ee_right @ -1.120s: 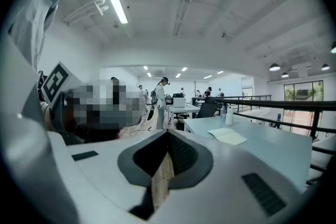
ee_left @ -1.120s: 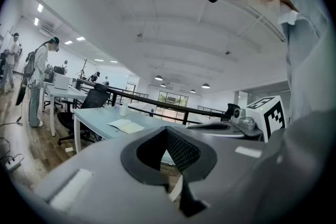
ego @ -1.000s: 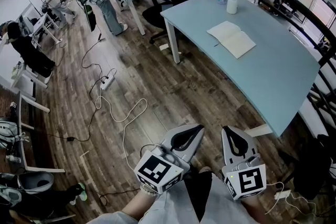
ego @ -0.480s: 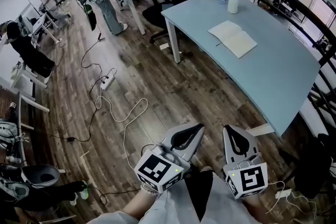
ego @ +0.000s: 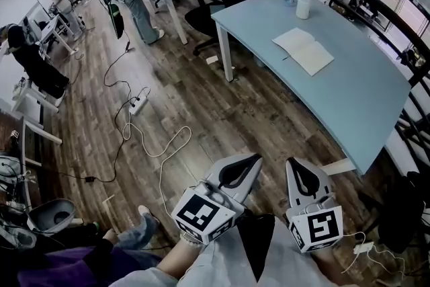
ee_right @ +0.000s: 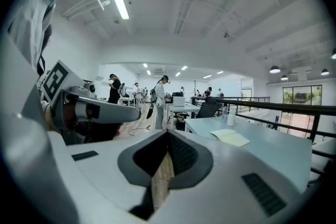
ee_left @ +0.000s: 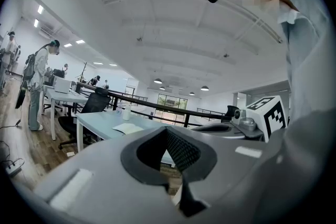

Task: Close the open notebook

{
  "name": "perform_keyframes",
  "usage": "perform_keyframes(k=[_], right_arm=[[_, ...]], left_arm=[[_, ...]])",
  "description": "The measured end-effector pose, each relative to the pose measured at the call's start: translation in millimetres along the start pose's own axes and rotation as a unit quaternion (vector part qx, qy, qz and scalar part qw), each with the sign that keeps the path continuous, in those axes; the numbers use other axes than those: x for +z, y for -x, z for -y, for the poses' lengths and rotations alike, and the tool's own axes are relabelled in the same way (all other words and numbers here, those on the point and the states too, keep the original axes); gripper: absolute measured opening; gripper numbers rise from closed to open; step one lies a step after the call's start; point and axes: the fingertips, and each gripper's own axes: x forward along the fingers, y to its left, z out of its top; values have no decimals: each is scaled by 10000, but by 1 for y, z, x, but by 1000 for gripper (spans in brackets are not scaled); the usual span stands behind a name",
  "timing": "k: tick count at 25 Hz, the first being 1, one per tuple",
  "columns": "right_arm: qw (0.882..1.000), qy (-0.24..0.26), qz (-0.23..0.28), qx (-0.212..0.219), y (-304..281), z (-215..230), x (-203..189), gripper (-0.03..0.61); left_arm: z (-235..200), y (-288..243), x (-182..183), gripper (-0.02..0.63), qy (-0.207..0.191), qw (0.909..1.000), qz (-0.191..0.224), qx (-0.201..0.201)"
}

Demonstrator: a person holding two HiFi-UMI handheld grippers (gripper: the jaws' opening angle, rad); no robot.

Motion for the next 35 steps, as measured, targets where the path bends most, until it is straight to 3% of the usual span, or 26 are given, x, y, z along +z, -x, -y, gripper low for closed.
perform_keyframes(k=[16,29,35], right_arm=[[10000,89,-5,-33,-20,-33,-3,2],[9991,92,79,417,-75,-12,4,2],[9984,44,71,558,-112,21,8,2]], left_arm=[[-27,27,-6,3,-59,10000,43,-18],[-72,4,-1,3,54,9988,89,479],[-101,-33,8,3,107,9978,109,648]])
